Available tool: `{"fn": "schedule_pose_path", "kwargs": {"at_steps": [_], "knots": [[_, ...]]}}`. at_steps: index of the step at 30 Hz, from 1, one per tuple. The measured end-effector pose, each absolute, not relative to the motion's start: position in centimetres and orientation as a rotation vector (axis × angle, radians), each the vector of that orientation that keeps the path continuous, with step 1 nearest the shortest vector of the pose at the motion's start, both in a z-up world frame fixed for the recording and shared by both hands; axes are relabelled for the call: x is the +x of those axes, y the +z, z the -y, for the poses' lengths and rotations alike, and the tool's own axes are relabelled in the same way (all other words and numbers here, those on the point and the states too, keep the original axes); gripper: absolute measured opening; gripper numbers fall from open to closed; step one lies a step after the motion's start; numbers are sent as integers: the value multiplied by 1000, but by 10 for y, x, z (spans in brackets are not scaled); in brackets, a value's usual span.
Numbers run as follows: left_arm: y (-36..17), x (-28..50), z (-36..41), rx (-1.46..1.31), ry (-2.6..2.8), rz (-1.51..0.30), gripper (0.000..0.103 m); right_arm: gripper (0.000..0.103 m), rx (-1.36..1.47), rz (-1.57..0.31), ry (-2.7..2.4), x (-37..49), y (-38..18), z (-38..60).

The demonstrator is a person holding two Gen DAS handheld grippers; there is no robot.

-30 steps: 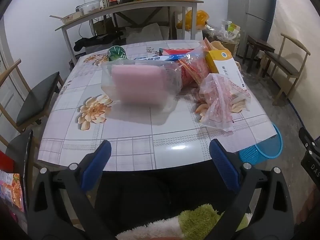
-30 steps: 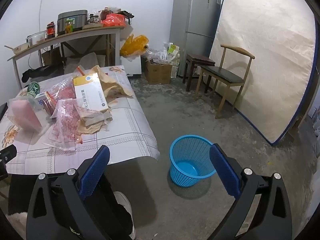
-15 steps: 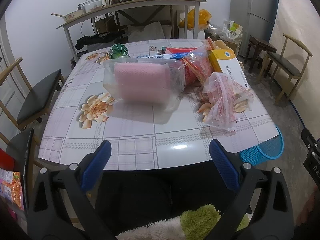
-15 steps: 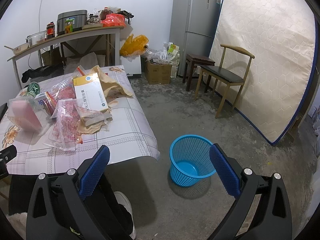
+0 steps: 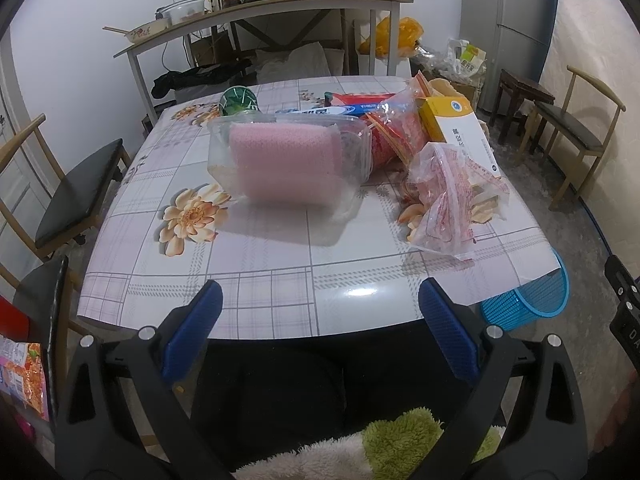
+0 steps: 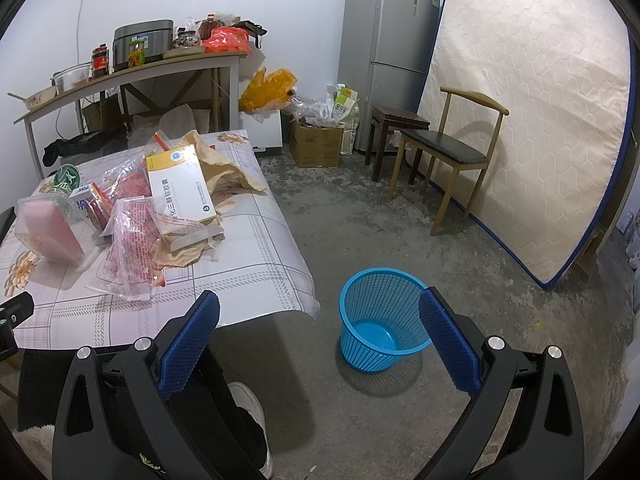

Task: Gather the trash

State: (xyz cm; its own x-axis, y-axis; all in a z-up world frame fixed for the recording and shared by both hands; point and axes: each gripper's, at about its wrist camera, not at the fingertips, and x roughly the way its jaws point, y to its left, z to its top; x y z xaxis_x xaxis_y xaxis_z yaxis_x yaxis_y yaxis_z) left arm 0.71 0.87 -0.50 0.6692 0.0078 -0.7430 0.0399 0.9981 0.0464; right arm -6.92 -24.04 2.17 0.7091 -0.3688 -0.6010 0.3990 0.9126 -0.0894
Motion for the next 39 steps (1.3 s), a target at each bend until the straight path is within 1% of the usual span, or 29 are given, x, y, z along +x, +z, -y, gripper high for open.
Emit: {"fn": "schedule_pose_path", "kwargs": {"at_steps": [39], "knots": [[-13,4,-15,60,-16,-845,94,97,52,-659,-424,-68,21,239]]}}
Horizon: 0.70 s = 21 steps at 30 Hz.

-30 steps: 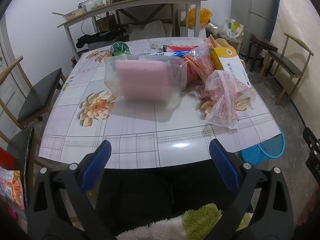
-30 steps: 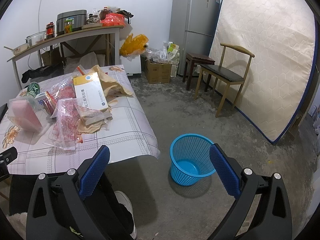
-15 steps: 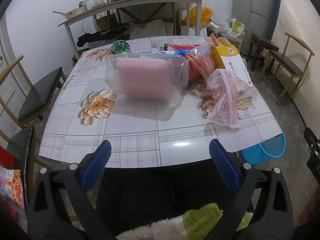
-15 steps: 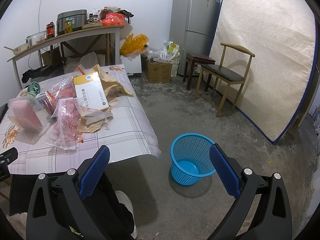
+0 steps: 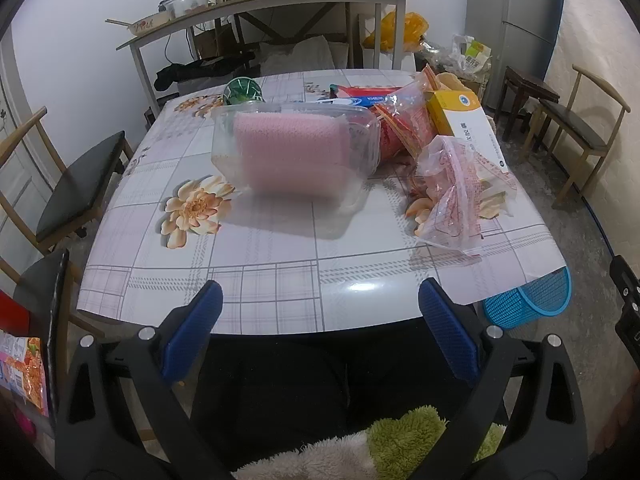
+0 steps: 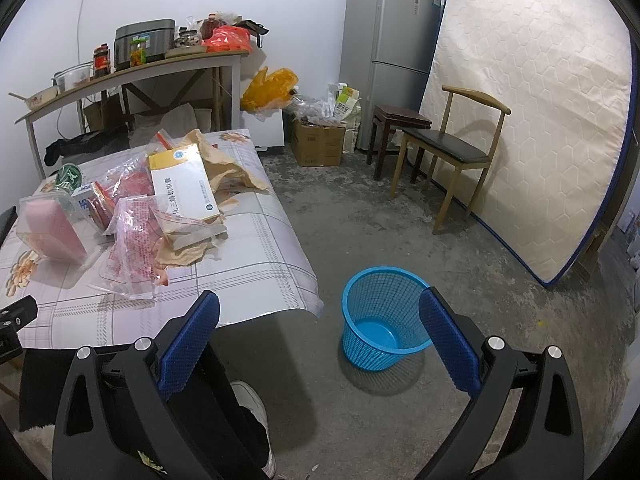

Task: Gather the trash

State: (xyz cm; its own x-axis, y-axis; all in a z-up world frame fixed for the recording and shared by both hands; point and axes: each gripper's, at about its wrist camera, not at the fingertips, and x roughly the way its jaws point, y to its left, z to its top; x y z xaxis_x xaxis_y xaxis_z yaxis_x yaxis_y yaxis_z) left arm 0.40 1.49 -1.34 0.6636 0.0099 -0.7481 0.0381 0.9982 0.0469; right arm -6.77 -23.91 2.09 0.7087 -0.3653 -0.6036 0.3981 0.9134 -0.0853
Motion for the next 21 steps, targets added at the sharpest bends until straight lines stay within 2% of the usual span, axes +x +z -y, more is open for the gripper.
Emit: {"fn": "schedule_pose_path", "kwargs": {"at_steps": [21], "knots": [[-24,0,-21,43,-15,-881,94,97,42,-681,-405,-58,19,229]]}}
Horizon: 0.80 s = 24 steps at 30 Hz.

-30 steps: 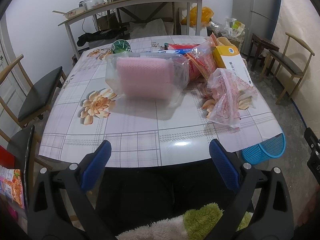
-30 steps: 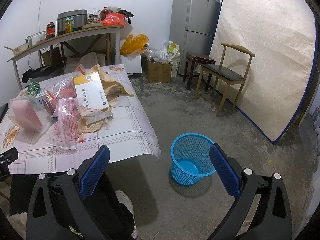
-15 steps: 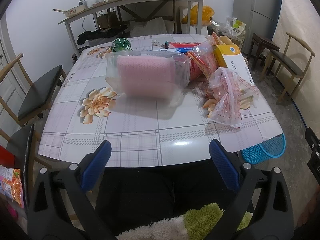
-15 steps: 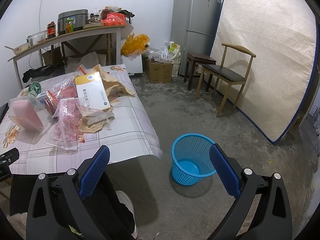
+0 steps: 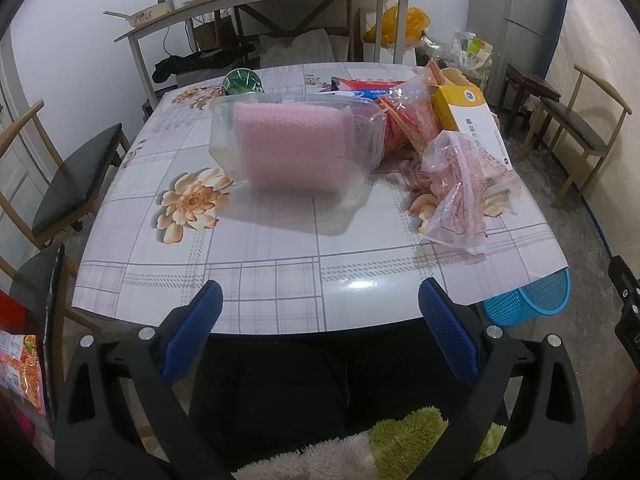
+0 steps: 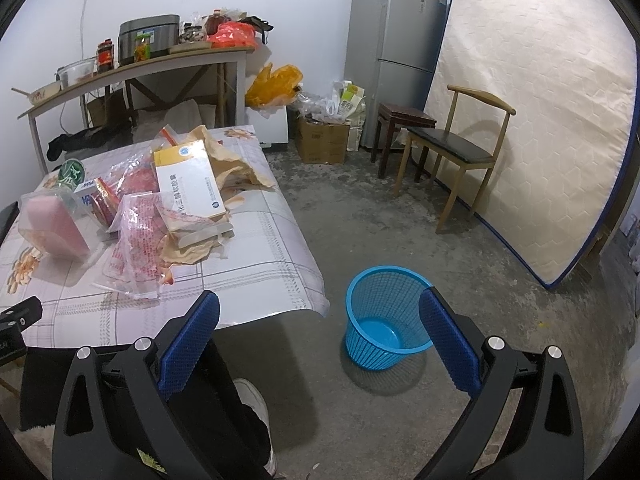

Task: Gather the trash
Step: 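Move the left tool toward the pink sponge in the clear plastic tray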

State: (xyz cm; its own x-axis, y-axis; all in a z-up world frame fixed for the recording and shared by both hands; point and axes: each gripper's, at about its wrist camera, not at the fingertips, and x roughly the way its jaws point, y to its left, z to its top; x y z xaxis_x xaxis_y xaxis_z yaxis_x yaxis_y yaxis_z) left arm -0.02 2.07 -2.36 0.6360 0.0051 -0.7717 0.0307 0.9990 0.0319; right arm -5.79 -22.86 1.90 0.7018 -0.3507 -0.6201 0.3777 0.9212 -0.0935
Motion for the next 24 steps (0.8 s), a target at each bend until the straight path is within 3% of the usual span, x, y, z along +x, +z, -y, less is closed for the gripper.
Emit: {"fn": "schedule_pose_path", "kwargs": {"at_steps": [13,24], "knots": [[-17,39,-78,-53,-10,-878,94,97,100,-699,-203,-24,23,203],[42,94,-137,-244,-46,-614,94,97,26,-693,-89,-2,19,160]]}}
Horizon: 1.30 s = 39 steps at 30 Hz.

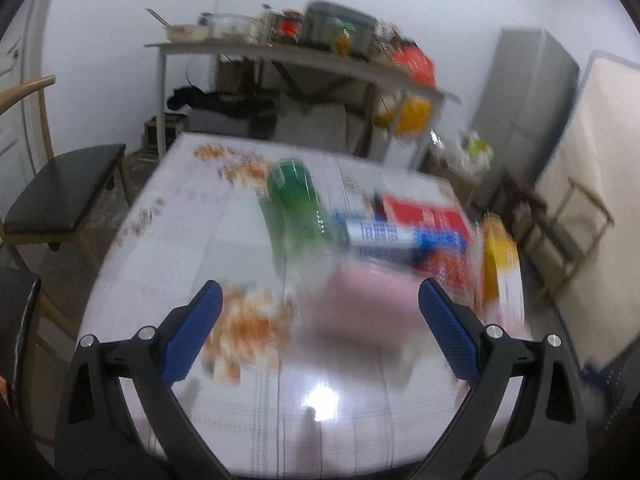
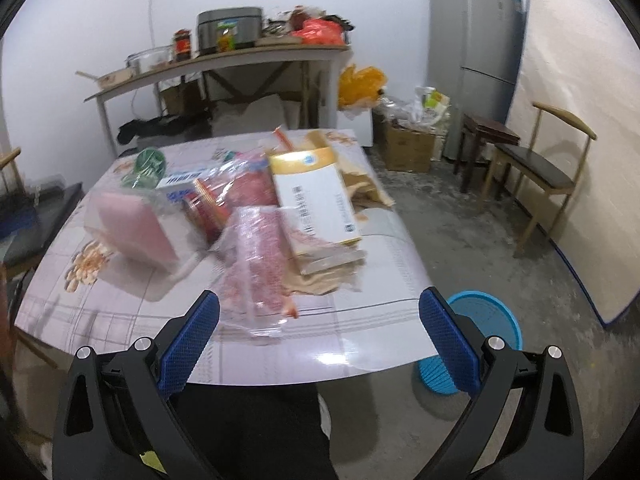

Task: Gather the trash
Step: 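Move the left tool toward the pink sponge in the clear plastic tray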

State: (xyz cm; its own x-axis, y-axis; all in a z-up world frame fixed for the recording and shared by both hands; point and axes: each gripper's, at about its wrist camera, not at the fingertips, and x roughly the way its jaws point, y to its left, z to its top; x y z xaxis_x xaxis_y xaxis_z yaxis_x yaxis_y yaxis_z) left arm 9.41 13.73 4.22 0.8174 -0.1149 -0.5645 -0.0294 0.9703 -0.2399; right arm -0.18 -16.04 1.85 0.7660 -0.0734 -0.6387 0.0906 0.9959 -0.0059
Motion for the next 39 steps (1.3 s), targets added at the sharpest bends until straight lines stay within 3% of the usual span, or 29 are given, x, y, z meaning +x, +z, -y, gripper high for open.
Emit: {"fn": "schedule_pose_path", "kwargs": {"at_steps": [7,19,25,31,39], "knots": [[25,165,-131,-238,-56,-774,94,97,15,-709,-71,3,13,157],[-12,108,-158,-201,-123,-819,94,97,26,-734,-45,19,5,155],[17,139,-169,-324,-112,-753,94,97,16,-734,-22,23,5,147],[14,190,-146,-229,-60,-820,94,97,16,-739,-39,19,5,149],[-2,156,-161,-190,-76,-831,94,97,45,-779,-43,28,-6,155]]}}
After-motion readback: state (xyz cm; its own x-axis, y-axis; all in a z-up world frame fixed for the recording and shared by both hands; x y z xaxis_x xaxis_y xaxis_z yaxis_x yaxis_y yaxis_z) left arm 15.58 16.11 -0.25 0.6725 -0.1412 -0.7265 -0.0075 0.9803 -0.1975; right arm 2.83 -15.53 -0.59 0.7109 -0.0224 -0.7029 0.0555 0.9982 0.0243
